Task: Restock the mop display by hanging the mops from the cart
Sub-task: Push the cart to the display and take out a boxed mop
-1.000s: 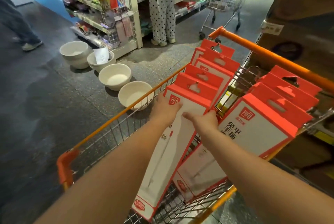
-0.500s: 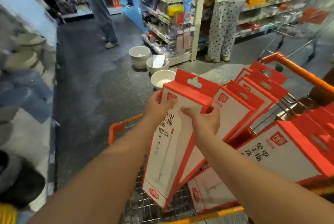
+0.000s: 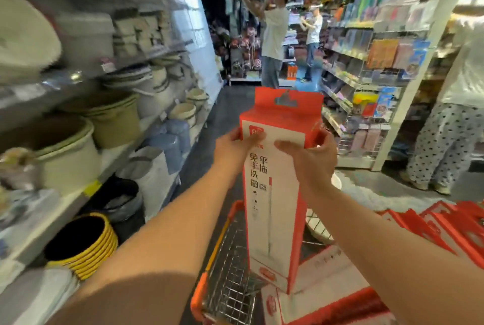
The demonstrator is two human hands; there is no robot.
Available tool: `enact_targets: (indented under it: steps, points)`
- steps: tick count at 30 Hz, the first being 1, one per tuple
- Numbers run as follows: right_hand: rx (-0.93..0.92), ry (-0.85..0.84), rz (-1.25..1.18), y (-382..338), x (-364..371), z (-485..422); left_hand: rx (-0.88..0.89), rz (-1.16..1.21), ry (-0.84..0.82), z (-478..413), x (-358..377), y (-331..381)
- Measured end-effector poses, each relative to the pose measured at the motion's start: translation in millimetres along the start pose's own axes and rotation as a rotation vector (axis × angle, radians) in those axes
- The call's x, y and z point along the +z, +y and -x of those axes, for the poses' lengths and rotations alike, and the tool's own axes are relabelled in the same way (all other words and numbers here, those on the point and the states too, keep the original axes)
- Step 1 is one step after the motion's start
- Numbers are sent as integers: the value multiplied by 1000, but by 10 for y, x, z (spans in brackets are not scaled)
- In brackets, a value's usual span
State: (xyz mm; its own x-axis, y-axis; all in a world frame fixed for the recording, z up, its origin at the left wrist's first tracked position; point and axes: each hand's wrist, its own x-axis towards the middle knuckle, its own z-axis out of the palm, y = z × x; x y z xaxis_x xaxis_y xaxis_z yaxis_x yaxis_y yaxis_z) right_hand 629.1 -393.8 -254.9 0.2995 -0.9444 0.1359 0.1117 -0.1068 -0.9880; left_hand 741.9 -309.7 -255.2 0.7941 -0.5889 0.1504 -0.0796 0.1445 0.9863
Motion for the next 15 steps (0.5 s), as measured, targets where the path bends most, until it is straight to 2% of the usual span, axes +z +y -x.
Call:
enact_targets:
  steps: [3,11,15]
  points:
    - [-94,-75,-61,-351,99,75,111,52,84,115,-146,300]
    - [-244,-269,-149,-1285,644,516,239,184,307,471,-809,1259]
    - [-254,-364,-247,-1520,847,720,196,253,291,650,-1059,1460]
